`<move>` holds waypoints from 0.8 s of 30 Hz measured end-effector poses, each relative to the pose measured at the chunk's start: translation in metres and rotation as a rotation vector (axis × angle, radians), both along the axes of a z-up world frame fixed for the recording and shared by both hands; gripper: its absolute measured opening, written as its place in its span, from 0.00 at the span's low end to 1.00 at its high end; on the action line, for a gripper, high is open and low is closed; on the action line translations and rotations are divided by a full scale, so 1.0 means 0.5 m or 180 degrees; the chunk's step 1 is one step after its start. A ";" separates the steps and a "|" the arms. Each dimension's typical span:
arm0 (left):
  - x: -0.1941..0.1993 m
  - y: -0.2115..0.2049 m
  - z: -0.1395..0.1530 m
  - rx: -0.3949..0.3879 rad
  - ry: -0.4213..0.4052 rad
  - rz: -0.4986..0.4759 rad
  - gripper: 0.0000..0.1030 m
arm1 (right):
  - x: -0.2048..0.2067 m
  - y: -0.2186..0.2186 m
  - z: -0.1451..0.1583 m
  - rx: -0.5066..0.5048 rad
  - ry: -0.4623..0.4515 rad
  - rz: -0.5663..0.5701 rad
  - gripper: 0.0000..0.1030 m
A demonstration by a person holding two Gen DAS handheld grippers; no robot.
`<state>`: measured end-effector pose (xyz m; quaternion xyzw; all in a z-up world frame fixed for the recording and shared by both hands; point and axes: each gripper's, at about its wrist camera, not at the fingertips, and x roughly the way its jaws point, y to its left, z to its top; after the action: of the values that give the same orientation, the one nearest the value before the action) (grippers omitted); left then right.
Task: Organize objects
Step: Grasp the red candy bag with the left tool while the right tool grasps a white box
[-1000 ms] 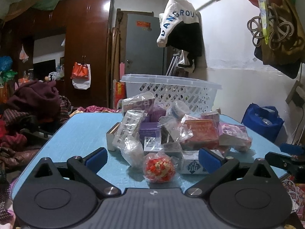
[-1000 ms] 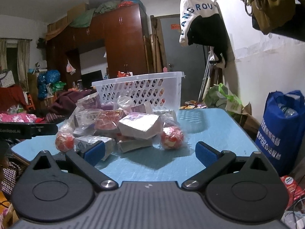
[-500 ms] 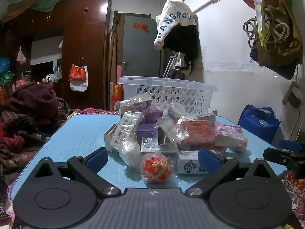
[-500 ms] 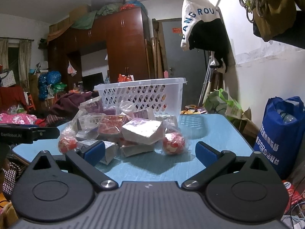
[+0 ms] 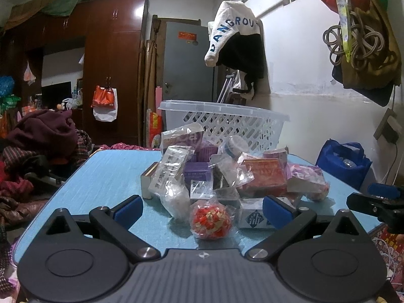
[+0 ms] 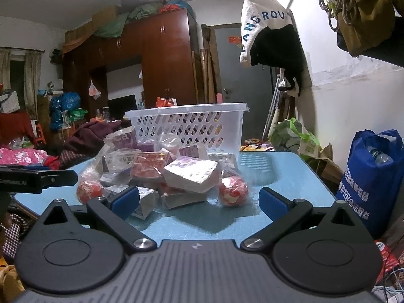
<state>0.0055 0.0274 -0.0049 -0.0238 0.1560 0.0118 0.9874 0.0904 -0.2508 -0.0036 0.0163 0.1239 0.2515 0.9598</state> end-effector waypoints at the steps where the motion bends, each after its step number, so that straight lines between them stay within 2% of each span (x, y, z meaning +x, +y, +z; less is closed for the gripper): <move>1: -0.001 0.002 -0.002 0.0002 0.0001 0.0004 0.99 | 0.001 0.001 -0.002 -0.0018 0.0001 0.0005 0.99; 3: 0.000 0.005 -0.009 0.0027 0.0015 0.0015 0.99 | 0.003 0.005 -0.007 -0.0069 0.0001 0.0005 0.95; 5: 0.005 0.005 -0.017 0.0046 0.0051 0.0021 0.99 | 0.009 0.010 -0.014 -0.0127 0.0011 -0.0006 0.85; 8: 0.015 0.007 -0.028 0.0025 0.0090 -0.0024 0.98 | 0.023 0.015 -0.024 -0.0233 -0.0001 -0.0045 0.77; 13: 0.041 -0.001 -0.048 0.0080 0.0107 -0.0034 0.94 | 0.075 0.022 -0.017 -0.0241 -0.0001 -0.0063 0.74; 16: 0.058 -0.006 -0.059 0.0134 0.0111 -0.0039 0.92 | 0.107 0.040 -0.008 -0.0335 0.0023 0.0109 0.75; 19: 0.077 -0.005 -0.068 0.0100 0.0154 -0.0076 0.87 | 0.129 0.070 -0.014 -0.0578 -0.0012 0.0150 0.74; 21: 0.082 -0.003 -0.072 0.0060 0.0158 -0.0115 0.78 | 0.130 0.074 -0.016 -0.0576 -0.0065 0.0206 0.69; 22: 0.083 -0.004 -0.074 0.0080 0.0152 -0.0110 0.76 | 0.129 0.074 -0.015 -0.0570 -0.0058 0.0253 0.58; 24: 0.080 -0.007 -0.075 0.0144 0.0113 -0.0114 0.69 | 0.127 0.072 -0.013 -0.0552 -0.0052 0.0265 0.57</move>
<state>0.0457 0.0236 -0.0426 0.0016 0.1737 -0.0019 0.9848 0.1538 -0.2150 -0.0102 -0.0741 0.1379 0.2796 0.9473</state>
